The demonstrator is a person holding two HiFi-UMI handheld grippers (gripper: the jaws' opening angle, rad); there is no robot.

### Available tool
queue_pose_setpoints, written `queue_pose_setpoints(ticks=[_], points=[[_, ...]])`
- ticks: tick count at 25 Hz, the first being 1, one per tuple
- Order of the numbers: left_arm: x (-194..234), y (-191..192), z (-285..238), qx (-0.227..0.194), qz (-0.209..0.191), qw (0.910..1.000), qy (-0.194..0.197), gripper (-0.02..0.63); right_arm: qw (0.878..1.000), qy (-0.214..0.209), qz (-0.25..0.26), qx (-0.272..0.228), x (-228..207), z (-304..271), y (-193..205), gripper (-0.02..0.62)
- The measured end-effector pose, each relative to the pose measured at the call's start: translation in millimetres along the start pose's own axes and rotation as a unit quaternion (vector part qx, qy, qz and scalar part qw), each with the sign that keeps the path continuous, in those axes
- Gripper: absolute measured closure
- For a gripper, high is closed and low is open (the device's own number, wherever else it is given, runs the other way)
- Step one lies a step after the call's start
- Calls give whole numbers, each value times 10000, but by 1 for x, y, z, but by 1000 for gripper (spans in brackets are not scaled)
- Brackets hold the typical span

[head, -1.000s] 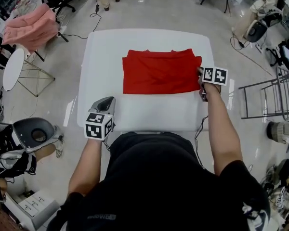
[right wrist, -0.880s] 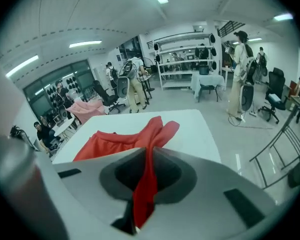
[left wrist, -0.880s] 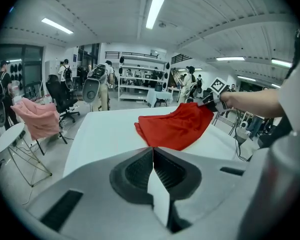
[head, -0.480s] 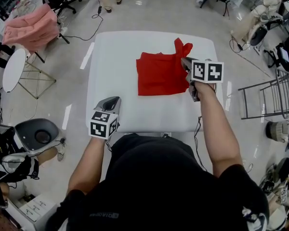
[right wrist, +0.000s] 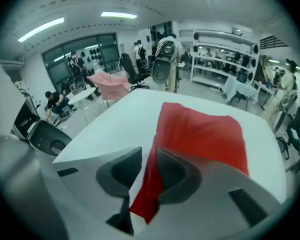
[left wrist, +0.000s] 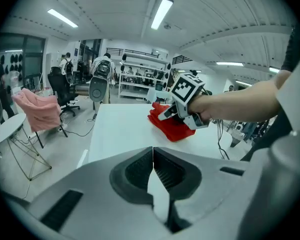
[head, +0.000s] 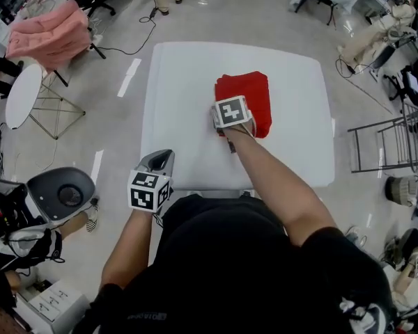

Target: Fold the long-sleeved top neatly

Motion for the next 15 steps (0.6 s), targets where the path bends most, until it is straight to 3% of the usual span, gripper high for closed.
queue_pose_setpoints(ticks=[2, 5, 9, 12, 15], points=[[8, 8, 5, 66, 57, 9999, 63, 598, 9989, -300, 319, 186, 22, -20, 5, 416], [23, 15, 8, 94, 106, 9996, 226, 598, 9969, -682, 376, -47, 32, -18, -3, 403], [47, 7, 5, -91, 135, 9990, 414, 598, 9902, -1020, 328, -900, 19, 31, -21, 413], [67, -10, -6, -237, 130, 9977, 618, 598, 9866, -852, 332, -1348, -4, 72, -12, 450], [75, -38, -29, -235, 53, 9962, 835, 593, 9907, -358, 283, -1284, -39, 95, 18, 456]])
Point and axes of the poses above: the fingertips, and each gripper's own axes: z backward along the fingers, x to its left, y out of its underside, the point moved 9 cm from there along z, backward along the fingers, and after that the axes turned 6 degrees about -z, right-handed, at the moved point
